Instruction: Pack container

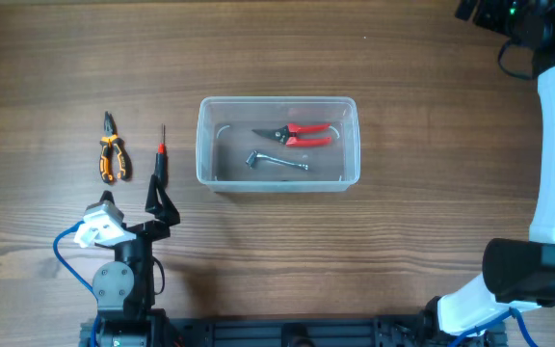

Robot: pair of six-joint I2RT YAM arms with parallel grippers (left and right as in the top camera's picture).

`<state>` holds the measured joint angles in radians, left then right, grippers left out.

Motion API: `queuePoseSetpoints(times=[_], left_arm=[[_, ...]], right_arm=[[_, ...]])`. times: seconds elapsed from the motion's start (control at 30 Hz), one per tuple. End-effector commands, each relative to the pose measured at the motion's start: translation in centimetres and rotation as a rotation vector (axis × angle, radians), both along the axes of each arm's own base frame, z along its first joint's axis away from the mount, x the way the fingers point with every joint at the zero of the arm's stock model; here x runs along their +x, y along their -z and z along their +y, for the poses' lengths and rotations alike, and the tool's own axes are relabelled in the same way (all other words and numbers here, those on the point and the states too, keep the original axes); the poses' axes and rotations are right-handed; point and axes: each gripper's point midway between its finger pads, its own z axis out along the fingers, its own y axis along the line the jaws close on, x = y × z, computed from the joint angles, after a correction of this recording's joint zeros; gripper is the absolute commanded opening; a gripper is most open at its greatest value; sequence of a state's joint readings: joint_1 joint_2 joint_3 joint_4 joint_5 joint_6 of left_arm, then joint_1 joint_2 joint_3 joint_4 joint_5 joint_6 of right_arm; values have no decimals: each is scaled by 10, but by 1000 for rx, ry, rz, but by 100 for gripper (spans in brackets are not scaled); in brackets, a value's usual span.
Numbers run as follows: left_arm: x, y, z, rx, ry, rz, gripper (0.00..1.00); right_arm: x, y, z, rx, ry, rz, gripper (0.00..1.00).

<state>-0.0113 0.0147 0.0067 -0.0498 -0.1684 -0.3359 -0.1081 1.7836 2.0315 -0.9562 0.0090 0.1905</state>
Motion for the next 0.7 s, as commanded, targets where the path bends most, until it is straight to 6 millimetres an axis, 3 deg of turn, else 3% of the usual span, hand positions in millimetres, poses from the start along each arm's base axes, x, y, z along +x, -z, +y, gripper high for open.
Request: queuePoseSetpoints(times=[0.0,0.07,0.23,0.3,0.4,0.5,0.67], left_arm=[[1,-16,-8,-15,45,-64,100],[-1,-33,-17,-15,96,-93,100],[-5,-94,-7,55,47,-16,100],[7,-120,-6,116,53,81,100],[34,-136,-8,111,71,265,100],[72,-127,-19,82,147,545,100],[115,-62,-27,25,211,959,100]], right_arm=[[2,2,-1,5,21,0,100],[2,2,-1,5,21,0,100],[2,2,-1,5,21,0,100],[2,2,-1,5,21,0,100],[2,2,-1,5,21,0,100],[2,2,-1,5,21,0,100],[2,2,-1,5,21,0,100]])
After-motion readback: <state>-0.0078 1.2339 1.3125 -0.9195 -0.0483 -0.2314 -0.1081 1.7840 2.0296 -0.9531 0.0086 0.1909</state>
